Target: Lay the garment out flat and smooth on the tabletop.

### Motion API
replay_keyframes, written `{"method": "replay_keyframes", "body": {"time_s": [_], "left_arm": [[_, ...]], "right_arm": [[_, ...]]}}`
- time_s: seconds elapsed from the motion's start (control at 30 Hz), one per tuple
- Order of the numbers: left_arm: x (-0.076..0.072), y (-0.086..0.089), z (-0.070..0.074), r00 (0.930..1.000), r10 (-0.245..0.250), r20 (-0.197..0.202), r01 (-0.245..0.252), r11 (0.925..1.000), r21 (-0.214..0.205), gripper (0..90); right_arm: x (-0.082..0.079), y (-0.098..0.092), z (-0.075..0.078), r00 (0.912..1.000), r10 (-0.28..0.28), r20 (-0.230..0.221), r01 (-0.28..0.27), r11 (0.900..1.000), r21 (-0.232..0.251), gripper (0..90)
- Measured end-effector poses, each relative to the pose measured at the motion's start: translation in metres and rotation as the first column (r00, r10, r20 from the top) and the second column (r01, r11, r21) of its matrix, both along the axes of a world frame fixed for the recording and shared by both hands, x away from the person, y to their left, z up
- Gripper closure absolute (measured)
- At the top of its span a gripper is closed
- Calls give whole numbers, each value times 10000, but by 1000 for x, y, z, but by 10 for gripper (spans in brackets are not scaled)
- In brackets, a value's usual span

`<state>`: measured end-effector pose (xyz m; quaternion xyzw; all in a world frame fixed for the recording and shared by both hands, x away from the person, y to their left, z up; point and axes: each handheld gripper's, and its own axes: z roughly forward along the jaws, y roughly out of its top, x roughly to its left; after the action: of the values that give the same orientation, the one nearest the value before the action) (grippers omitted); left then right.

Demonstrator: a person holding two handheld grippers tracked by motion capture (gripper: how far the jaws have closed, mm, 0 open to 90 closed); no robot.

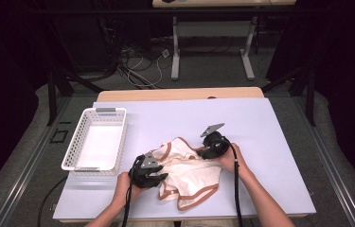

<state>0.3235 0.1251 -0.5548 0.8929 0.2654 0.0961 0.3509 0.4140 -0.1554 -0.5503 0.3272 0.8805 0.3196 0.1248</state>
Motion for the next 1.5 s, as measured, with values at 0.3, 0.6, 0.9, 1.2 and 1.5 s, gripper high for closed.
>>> {"method": "replay_keyframes", "body": {"time_s": [0.3,0.6,0.9,1.2,1.5], "left_arm": [[-3,0,1,9997,-206,116,204,9997,162,840],[-6,3,5,9993,-208,305,197,9992,358,848],[-5,7,6,9993,-34,370,14,9985,546,849],[-2,15,10,9993,288,251,-302,9978,588,848],[-1,17,19,9986,466,255,-482,9965,681,643]], "right_arm": [[-5,-1,0,9996,4,-274,5,9995,314,835],[-20,-10,15,9922,-991,762,1010,9947,-210,840],[-25,-43,12,9755,-2080,711,2116,9762,-477,842],[-31,-58,9,9657,-2542,529,2579,9627,-822,831],[-35,-57,16,9827,-1817,370,1836,9814,-564,641]]}}
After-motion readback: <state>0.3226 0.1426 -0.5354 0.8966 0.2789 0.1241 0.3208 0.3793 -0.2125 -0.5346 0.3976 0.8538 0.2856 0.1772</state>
